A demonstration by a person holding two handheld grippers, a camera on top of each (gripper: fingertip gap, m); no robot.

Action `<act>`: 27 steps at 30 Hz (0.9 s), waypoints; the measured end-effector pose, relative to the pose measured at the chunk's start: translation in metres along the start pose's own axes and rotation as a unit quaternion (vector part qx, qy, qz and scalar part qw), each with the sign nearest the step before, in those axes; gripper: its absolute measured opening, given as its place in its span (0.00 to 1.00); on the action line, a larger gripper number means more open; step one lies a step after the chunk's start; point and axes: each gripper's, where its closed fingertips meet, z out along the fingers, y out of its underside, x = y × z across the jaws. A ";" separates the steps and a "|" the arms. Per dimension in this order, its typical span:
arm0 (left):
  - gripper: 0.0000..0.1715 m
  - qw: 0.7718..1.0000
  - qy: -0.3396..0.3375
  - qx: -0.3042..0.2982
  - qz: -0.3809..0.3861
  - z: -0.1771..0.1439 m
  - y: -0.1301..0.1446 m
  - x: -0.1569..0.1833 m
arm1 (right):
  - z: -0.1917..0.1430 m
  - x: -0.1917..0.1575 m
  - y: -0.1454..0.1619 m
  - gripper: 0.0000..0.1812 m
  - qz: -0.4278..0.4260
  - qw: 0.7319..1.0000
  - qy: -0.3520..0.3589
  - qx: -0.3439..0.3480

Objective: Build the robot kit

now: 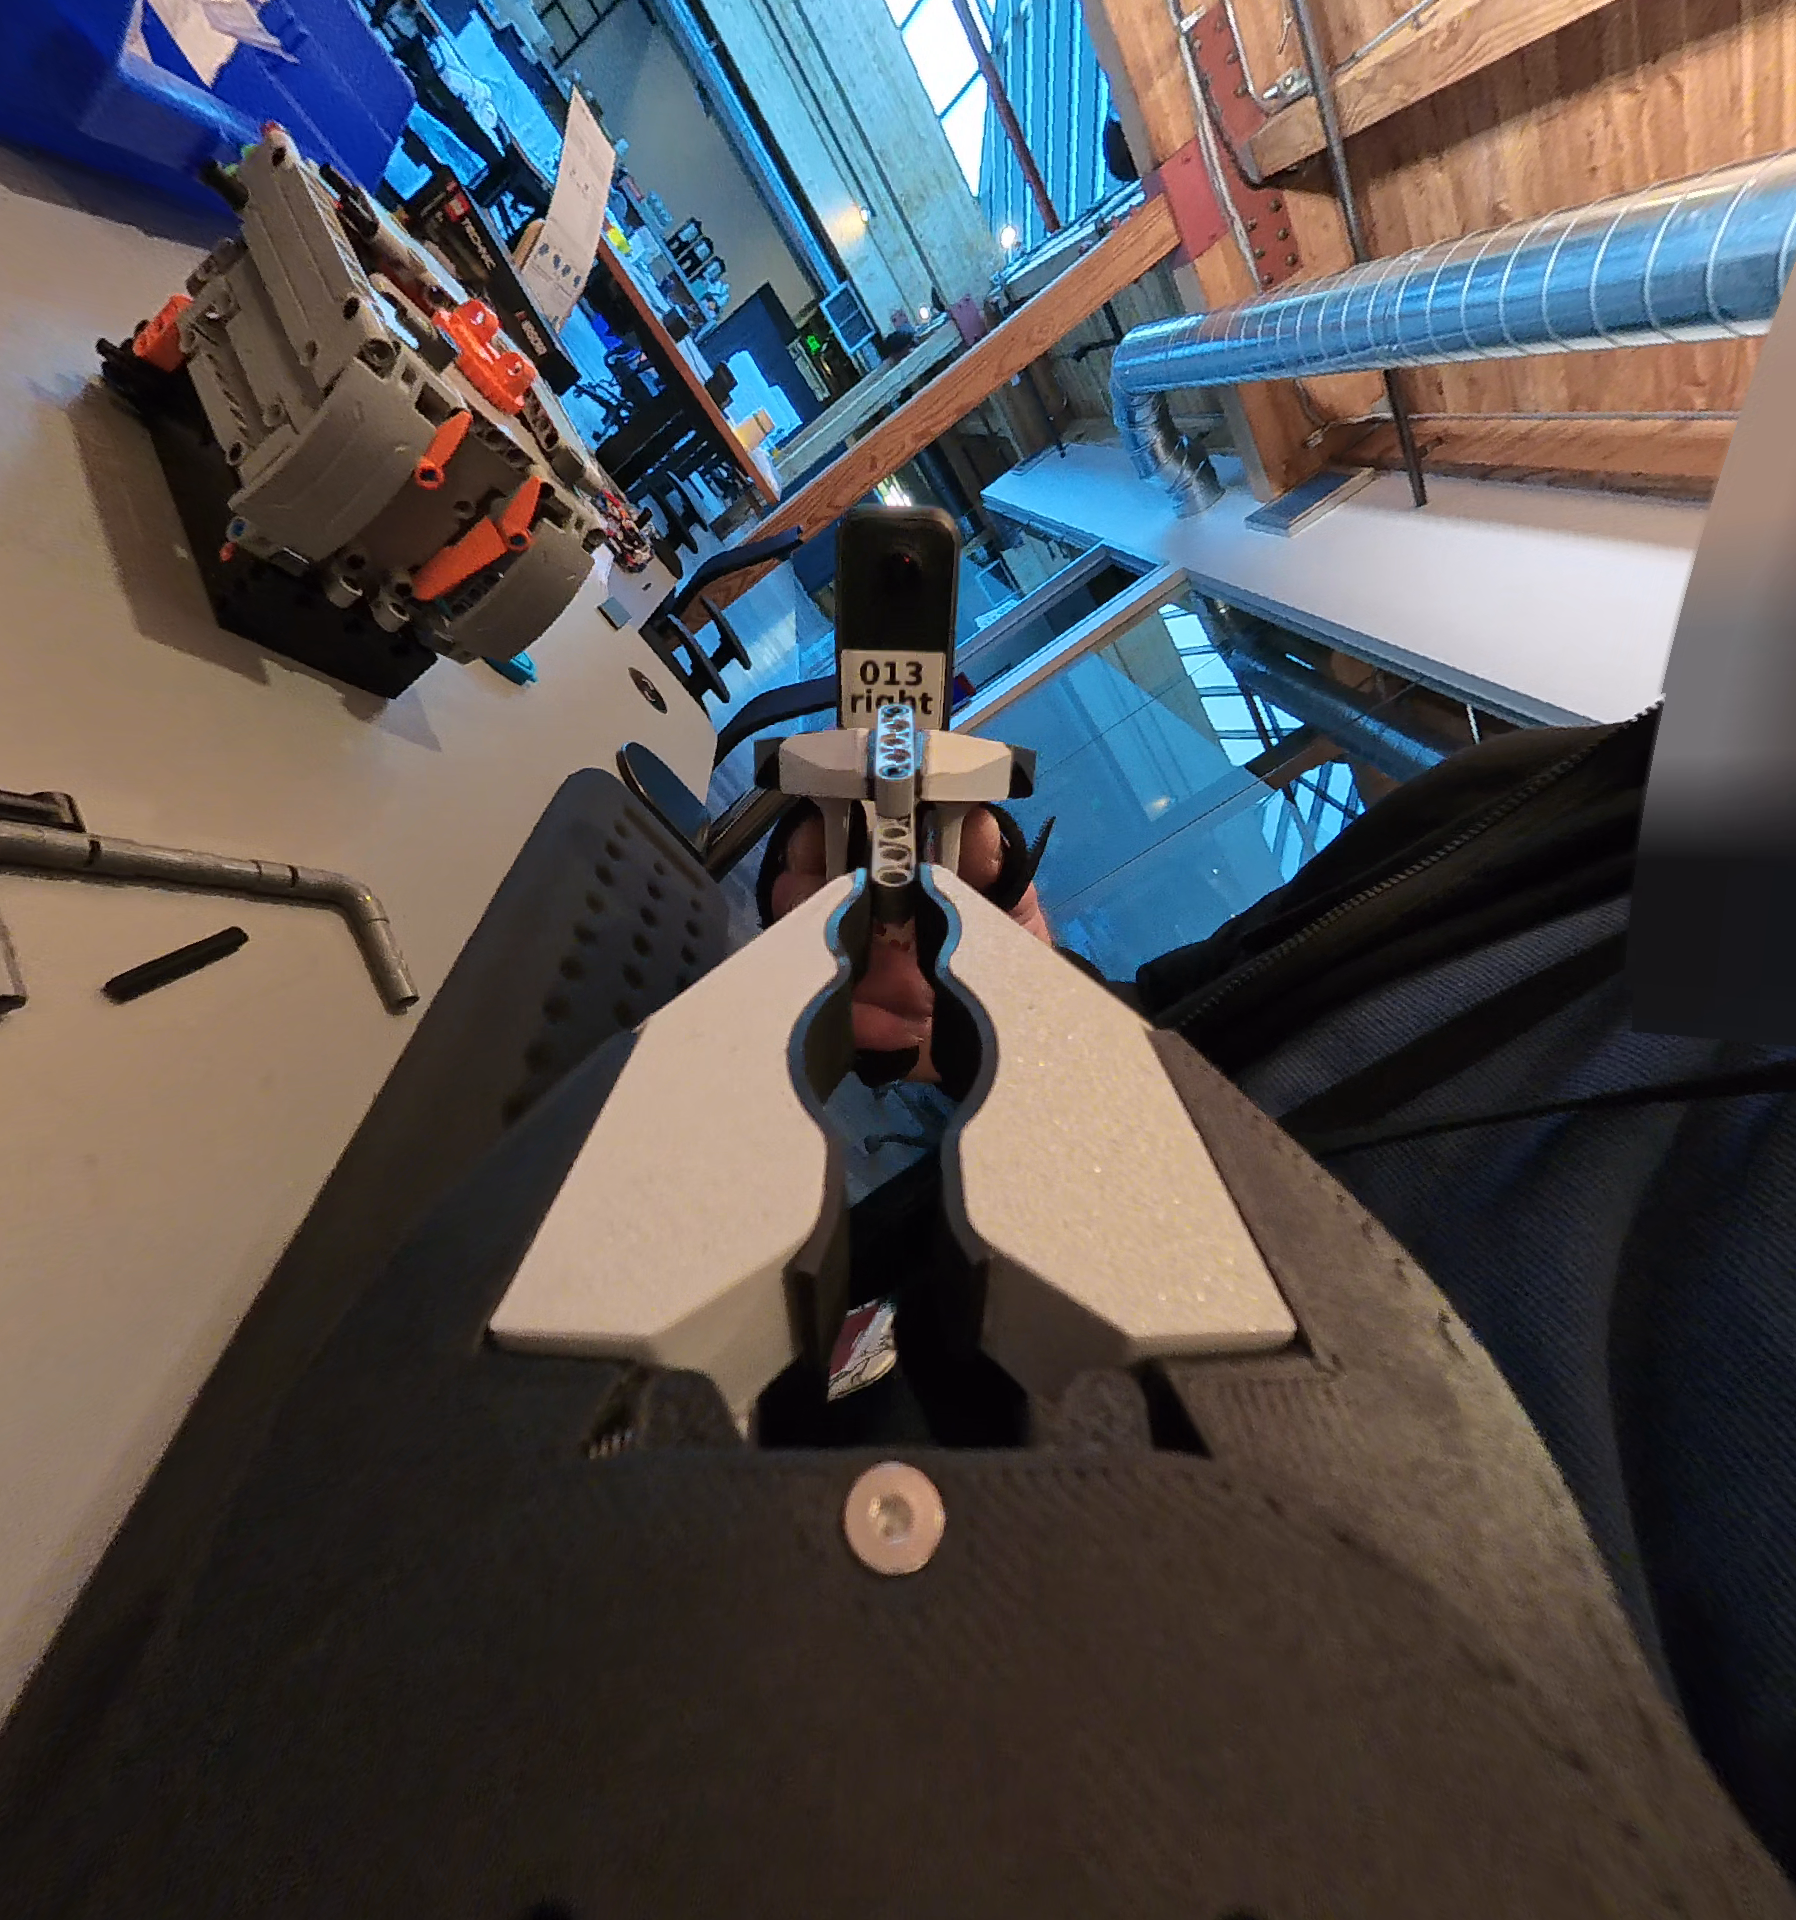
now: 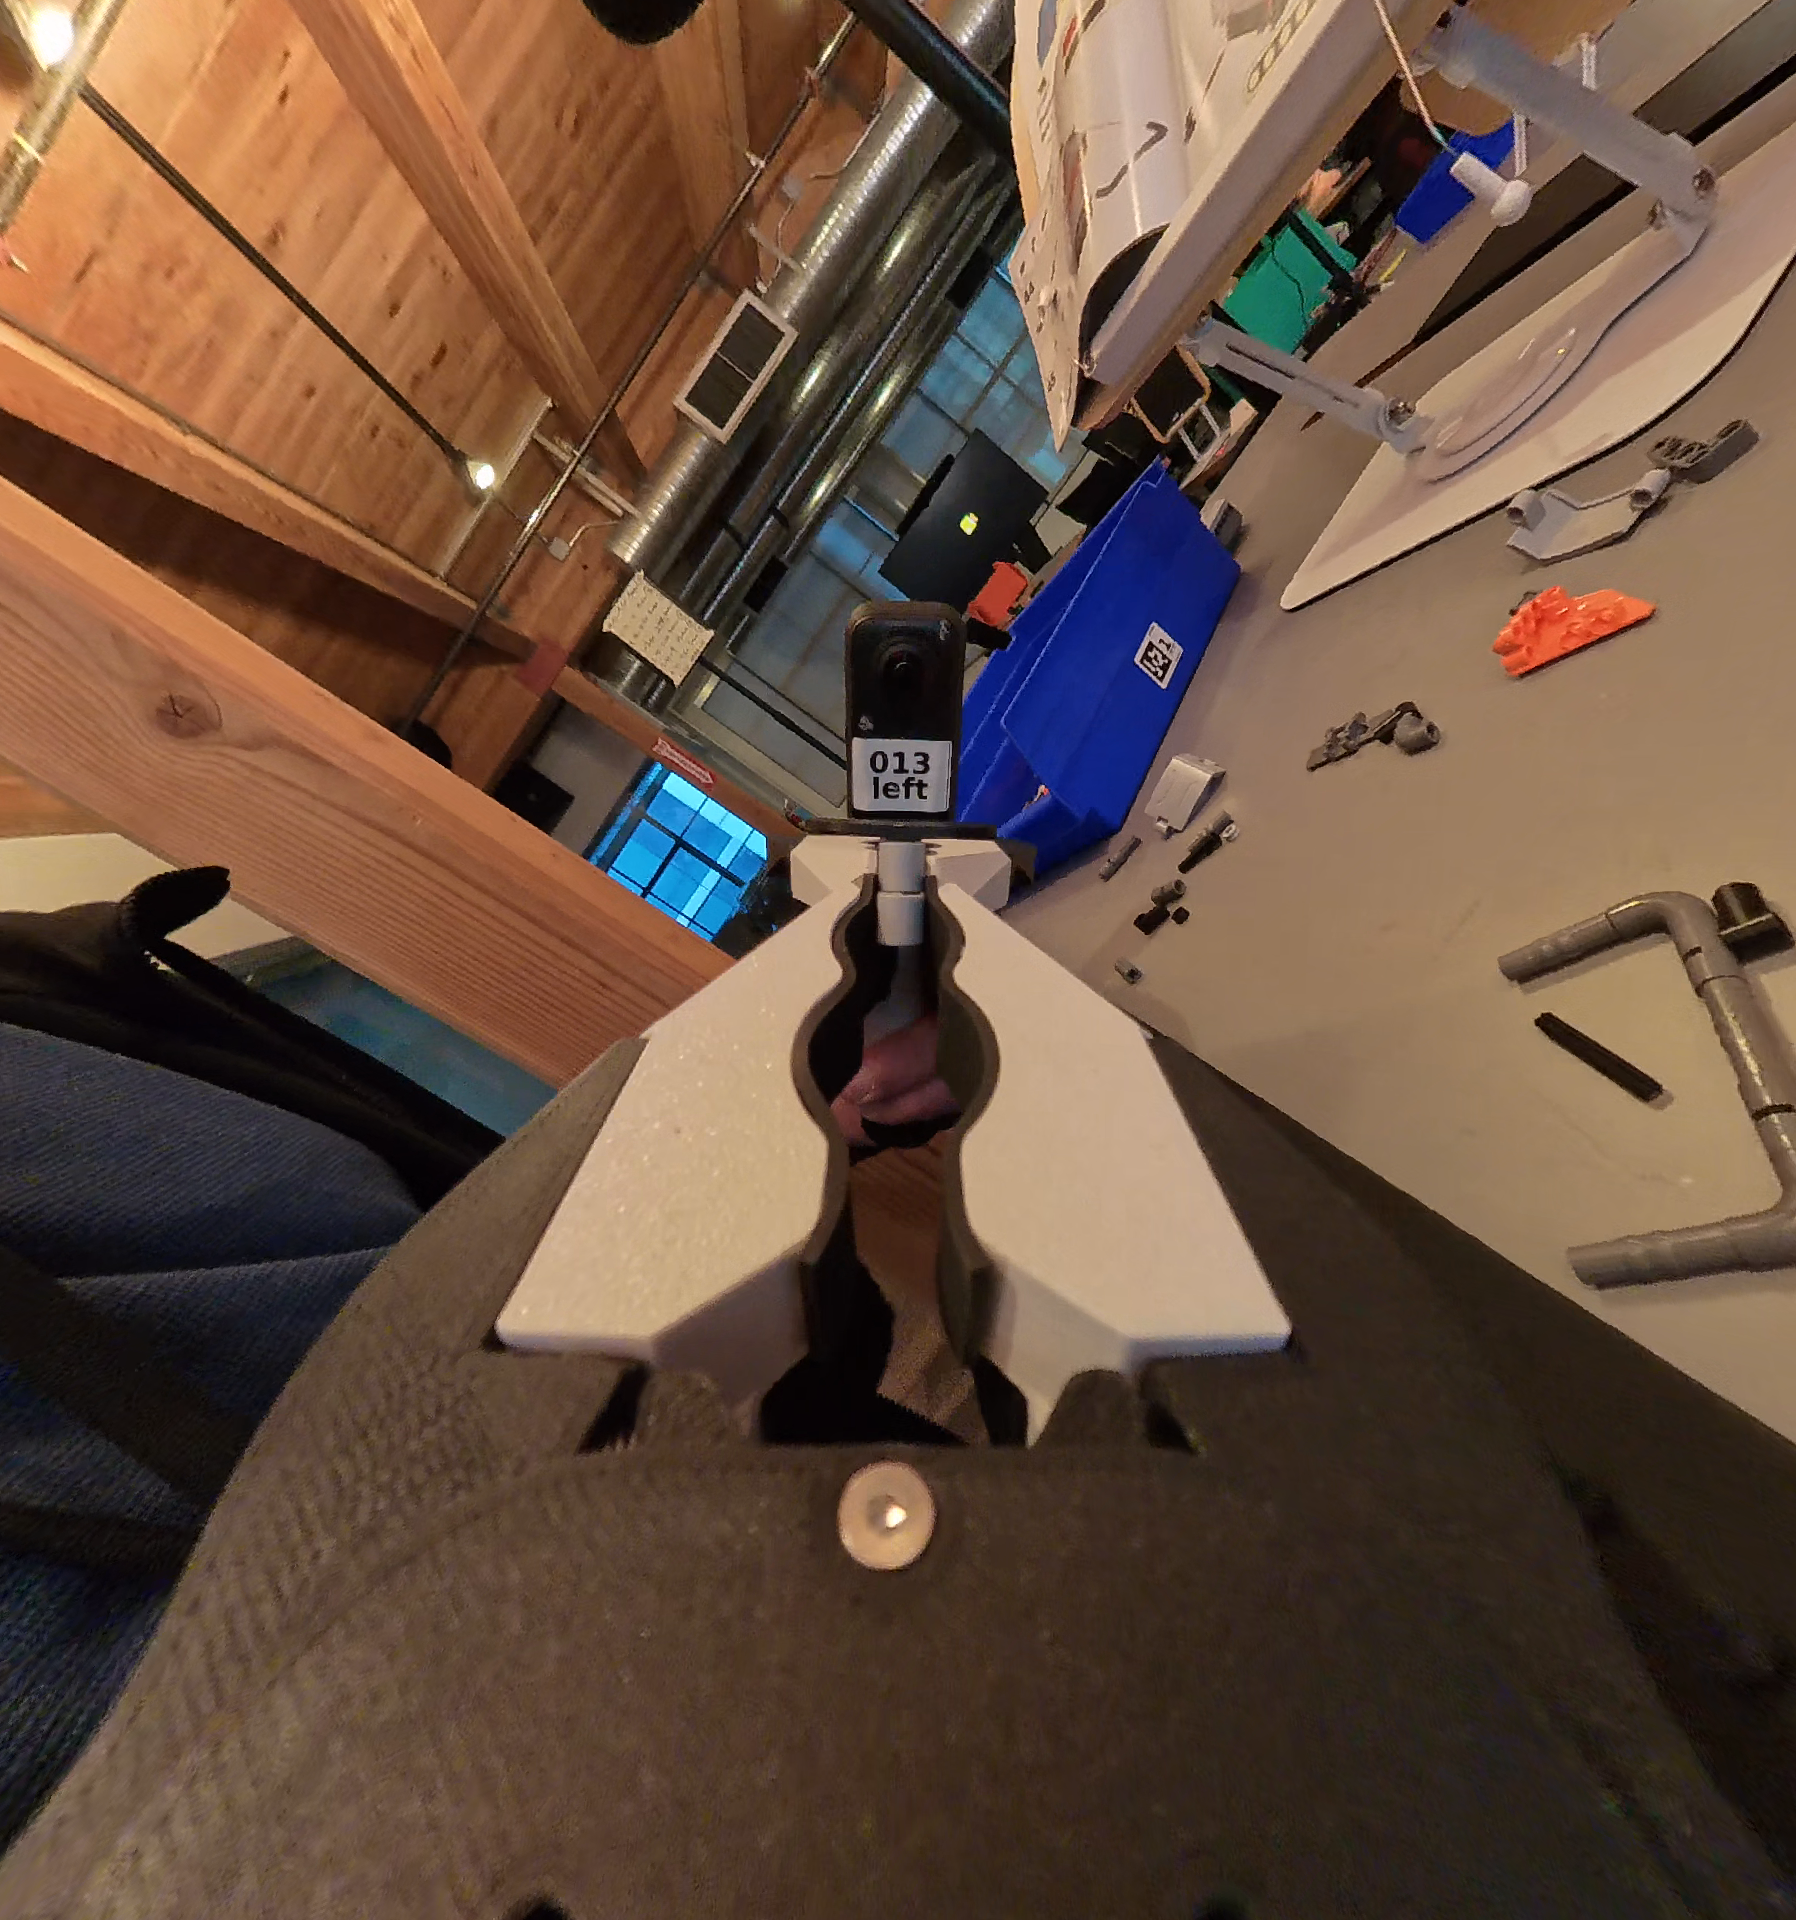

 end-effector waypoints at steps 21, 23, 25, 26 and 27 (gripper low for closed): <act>0.02 0.992 -0.047 -0.118 -0.021 -0.018 0.017 -0.011 | 0.003 0.018 0.035 0.14 -0.455 0.824 0.160 -0.299; 0.02 0.988 -0.058 -0.140 -0.018 -0.019 0.023 -0.014 | 0.006 0.025 0.041 0.09 -0.457 0.813 0.168 -0.319; 0.03 0.989 -0.054 -0.137 -0.025 -0.023 0.022 -0.014 | 0.009 0.024 0.043 0.08 -0.432 0.832 0.154 -0.313; 0.03 0.989 -0.050 -0.139 -0.031 -0.024 0.022 -0.014 | 0.010 0.024 0.044 0.08 -0.427 0.836 0.149 -0.311; 0.03 0.989 -0.051 -0.137 -0.036 -0.025 0.022 -0.015 | 0.010 0.025 0.044 0.08 -0.423 0.839 0.148 -0.309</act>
